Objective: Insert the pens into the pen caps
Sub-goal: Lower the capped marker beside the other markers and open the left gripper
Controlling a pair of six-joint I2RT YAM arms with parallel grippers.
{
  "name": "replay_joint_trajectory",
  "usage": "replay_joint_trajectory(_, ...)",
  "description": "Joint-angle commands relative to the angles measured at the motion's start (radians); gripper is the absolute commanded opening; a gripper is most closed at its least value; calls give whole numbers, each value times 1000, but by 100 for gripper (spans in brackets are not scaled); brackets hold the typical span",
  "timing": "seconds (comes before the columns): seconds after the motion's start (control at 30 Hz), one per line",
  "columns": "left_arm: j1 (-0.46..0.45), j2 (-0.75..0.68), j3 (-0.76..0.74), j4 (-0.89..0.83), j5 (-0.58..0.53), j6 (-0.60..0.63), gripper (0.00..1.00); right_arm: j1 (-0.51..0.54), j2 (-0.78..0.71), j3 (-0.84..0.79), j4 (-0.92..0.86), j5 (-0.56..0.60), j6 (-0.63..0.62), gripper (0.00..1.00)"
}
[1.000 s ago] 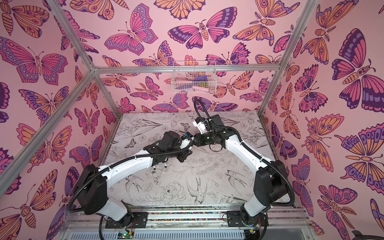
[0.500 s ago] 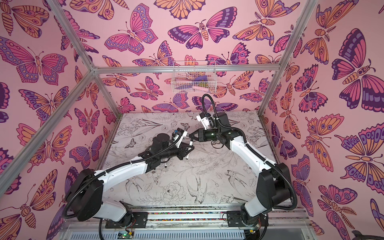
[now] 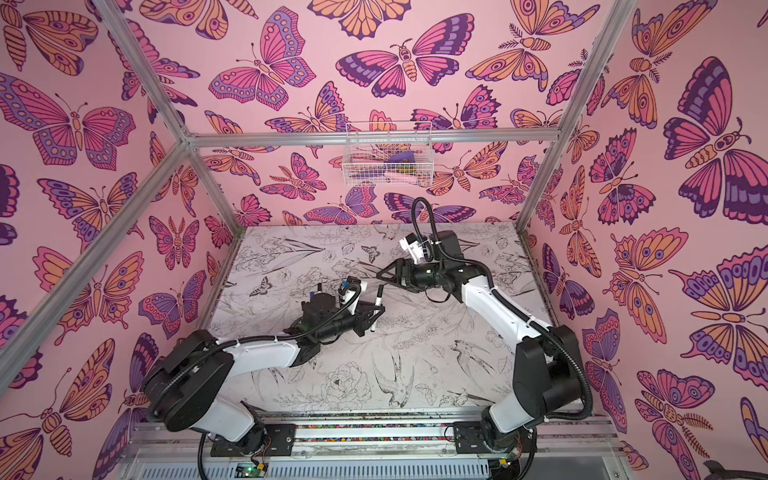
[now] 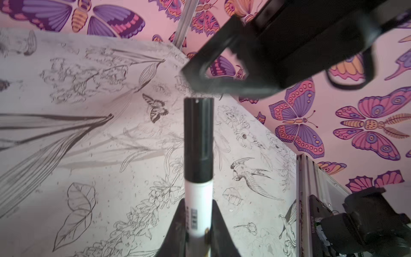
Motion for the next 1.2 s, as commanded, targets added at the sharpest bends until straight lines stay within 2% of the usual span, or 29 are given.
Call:
replay_joint_trajectory(0.0,21,32,-30,63,-71,-68,0,-36,-59,2,36,22,31,75)
replay_joint_trajectory(0.1,27,27,-33,-32,-168,-67,0,-49,-84,-10,-41,69,-27,74)
replay_joint_trajectory(0.2,28,7,-4,-253,-294,-48,0,-49,-89,-12,-126,90,-86,74)
replay_joint_trajectory(0.3,32,10,37,-464,-446,-35,0,-57,-102,-43,-127,105,-87,74)
replay_joint_trajectory(0.47,59,40,63,-585,-550,-36,0,-90,-112,-67,-115,135,-64,74)
replay_joint_trajectory(0.57,77,65,81,-624,-564,-48,0,-109,-116,-69,-115,138,-65,74)
replay_joint_trajectory(0.63,79,78,99,-662,-580,-47,6,-119,-122,-71,-116,139,-65,74)
replay_joint_trajectory(0.7,79,88,116,-694,-587,-46,29,-126,-129,-75,-117,143,-68,73)
replay_joint_trajectory(0.77,79,84,130,-709,-576,-39,46,-131,-135,-81,-121,152,-73,73)
replay_joint_trajectory(0.8,79,74,134,-709,-576,-41,50,-134,-141,-86,-122,161,-76,74)
replay_joint_trajectory(0.93,80,17,154,-710,-563,-24,59,-145,-170,-114,-138,221,-89,74)
replay_joint_trajectory(1.0,79,-31,166,-710,-560,-12,62,-160,-197,-135,-146,294,-98,74)
replay_joint_trajectory(1.1,79,-123,182,-709,-544,5,64,-189,-261,-183,-159,486,-116,74)
replay_joint_trajectory(1.17,80,-187,183,-707,-549,20,65,-194,-310,-219,-160,673,-164,75)
